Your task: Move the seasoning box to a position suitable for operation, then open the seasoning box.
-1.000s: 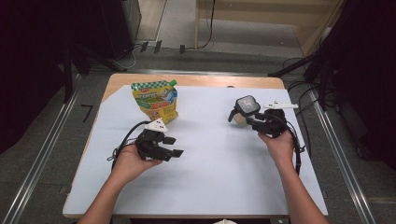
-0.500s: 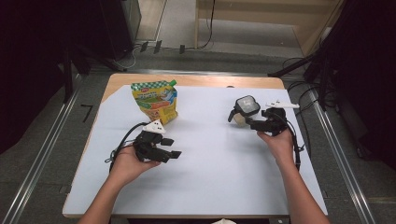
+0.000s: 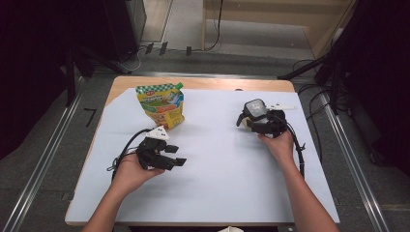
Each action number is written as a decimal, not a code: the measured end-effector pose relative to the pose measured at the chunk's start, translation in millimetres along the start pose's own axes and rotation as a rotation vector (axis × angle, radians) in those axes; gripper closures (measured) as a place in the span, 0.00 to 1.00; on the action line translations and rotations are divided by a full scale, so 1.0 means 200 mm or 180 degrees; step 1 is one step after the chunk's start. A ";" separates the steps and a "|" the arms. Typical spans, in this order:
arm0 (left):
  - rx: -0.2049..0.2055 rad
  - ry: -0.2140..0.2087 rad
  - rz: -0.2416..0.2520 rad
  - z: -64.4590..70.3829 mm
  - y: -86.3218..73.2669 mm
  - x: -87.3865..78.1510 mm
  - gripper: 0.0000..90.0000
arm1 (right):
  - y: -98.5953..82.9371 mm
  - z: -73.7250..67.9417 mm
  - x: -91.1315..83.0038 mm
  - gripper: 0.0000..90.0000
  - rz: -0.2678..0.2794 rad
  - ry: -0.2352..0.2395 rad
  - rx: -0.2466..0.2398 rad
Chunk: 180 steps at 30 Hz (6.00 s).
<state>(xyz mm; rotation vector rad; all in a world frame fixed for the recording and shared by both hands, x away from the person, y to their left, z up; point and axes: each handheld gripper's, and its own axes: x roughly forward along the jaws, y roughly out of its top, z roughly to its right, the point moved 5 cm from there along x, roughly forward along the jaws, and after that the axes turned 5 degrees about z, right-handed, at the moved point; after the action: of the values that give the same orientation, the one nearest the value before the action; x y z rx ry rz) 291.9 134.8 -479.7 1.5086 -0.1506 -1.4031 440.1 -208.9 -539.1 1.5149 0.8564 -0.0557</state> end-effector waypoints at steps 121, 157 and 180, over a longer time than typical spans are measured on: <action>-0.0065 -0.0128 -0.0048 -0.03 0.04 0.10 0.46 | -0.26 -0.71 -0.26 0.17 -0.0146 0.0673 -0.0815; 0.0051 -0.0438 -0.0107 0.06 0.24 0.19 0.93 | -0.27 -0.55 -0.64 0.63 -0.0387 0.0891 -0.0567; 0.0155 -0.0679 -0.0211 0.21 0.21 0.39 1.00 | -0.24 -0.57 -0.58 1.00 -0.0437 0.0748 -0.0375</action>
<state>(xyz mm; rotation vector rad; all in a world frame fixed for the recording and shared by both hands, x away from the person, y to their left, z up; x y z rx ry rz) 304.4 38.3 -492.5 1.4117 -0.2702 -1.6228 280.4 -169.0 -501.6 1.3675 1.1318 0.0724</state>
